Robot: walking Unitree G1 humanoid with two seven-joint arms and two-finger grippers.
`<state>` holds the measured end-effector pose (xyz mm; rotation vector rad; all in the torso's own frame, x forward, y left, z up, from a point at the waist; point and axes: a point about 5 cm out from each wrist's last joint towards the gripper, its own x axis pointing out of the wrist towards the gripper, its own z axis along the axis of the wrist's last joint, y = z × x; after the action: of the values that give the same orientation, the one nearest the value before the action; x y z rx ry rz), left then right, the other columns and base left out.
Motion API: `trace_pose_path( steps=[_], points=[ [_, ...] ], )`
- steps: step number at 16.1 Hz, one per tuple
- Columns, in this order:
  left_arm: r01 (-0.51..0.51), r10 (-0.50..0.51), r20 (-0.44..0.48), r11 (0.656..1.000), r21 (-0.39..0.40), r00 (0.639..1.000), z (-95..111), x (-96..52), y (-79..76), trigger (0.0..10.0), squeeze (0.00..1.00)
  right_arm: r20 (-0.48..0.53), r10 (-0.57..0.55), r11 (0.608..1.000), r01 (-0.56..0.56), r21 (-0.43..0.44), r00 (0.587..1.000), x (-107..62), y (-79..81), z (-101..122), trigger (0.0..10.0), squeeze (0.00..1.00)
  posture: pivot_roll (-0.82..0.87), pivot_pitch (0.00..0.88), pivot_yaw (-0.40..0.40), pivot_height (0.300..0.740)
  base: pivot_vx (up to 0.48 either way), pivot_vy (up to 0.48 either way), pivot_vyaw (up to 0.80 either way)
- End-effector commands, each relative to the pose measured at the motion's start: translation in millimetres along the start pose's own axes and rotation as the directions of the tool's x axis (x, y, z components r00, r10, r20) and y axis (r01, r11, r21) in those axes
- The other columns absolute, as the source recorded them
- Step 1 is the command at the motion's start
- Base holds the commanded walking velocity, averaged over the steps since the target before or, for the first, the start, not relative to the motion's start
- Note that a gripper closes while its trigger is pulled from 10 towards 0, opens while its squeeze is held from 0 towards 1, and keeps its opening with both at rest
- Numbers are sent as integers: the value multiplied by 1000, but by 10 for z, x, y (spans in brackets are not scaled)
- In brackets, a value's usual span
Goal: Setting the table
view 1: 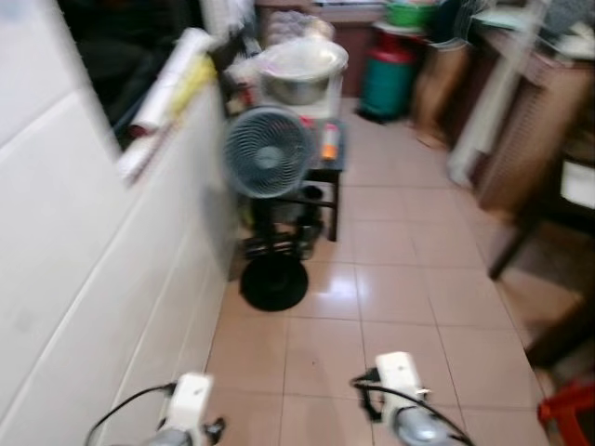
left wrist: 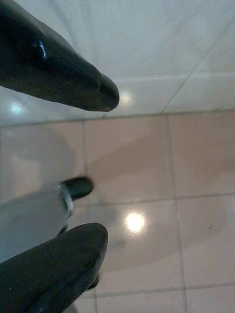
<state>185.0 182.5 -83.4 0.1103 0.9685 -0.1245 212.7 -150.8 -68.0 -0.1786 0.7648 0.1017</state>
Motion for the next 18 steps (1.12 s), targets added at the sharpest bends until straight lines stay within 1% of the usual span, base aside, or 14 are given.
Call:
trace_pose_path(
  steps=[1,3,4,5,6,7,8,11,13,14,15,16,17,18],
  points=[
    [9,-9,18,1000,-8,1000,49,18,-77,10000,0,-13,-31,999,31,7,999,-7,-133,-26,10000,0,-81,0,43,740,0,0,0],
    [-14,14,16,1000,-27,1000,22,11,-53,10000,0,-30,-21,999,22,40,999,-10,-136,-50,10000,0,-74,0,38,740,0,0,0],
    [-27,28,9,999,-29,1000,-1,4,-27,10000,0,-47,-14,999,16,43,999,-11,-138,-68,10000,0,-65,0,30,740,0,0,0],
    [-38,38,6,999,-37,999,-18,-3,6,10000,0,-56,-6,999,8,37,998,-12,-133,-77,10000,0,-65,0,30,740,0,0,0],
    [-46,46,4,998,-46,999,-28,-8,28,10000,0,-63,0,1000,1,28,998,-13,-126,-85,10000,0,-44,0,9,740,0,0,0],
    [-59,59,1,996,-60,998,-40,-16,67,10000,0,-71,11,1000,-12,-10,997,-13,-109,-93,10000,0,-26,0,-9,740,0,0,0],
    [-71,71,-1,995,-74,997,-49,-22,102,10000,0,-75,17,1000,-19,-22,997,-12,-101,-95,10000,0,-13,0,-21,740,0,0,0],
    [-88,87,-8,992,-92,996,-66,-30,136,10000,0,-77,18,1000,-20,-20,997,-1,-118,-64,10000,0,3,0,-35,740,0,0,0],
    [-88,88,2,992,-89,996,-5,-10,94,10000,0,-76,2,1000,0,27,997,16,-129,-19,10000,0,3,0,-28,740,0,0,0],
    [-87,87,4,992,-87,996,9,-6,81,10000,0,-76,1,999,2,36,997,16,-129,-19,10000,0,3,0,-28,740,0,0,0],
    [-75,76,18,994,-79,997,85,21,-11,10000,0,-79,-4,999,8,50,997,18,-124,-18,10000,0,-2,0,-20,740,0,0,0],
    [-72,73,22,994,-77,997,104,27,-32,10000,0,-80,-5,999,9,52,997,18,-122,-18,10000,0,-3,0,-19,740,0,0,0],
    [-50,53,42,997,-63,998,212,57,-163,10000,0,-85,-13,997,19,75,996,15,-124,-31,10000,0,-10,0,-9,740,0,0,0],
    [-46,48,46,997,-57,998,233,62,-192,10000,0,-86,-15,997,21,80,996,15,-125,-33,10000,0,-14,0,-4,740,0,0,0]
  ],
)
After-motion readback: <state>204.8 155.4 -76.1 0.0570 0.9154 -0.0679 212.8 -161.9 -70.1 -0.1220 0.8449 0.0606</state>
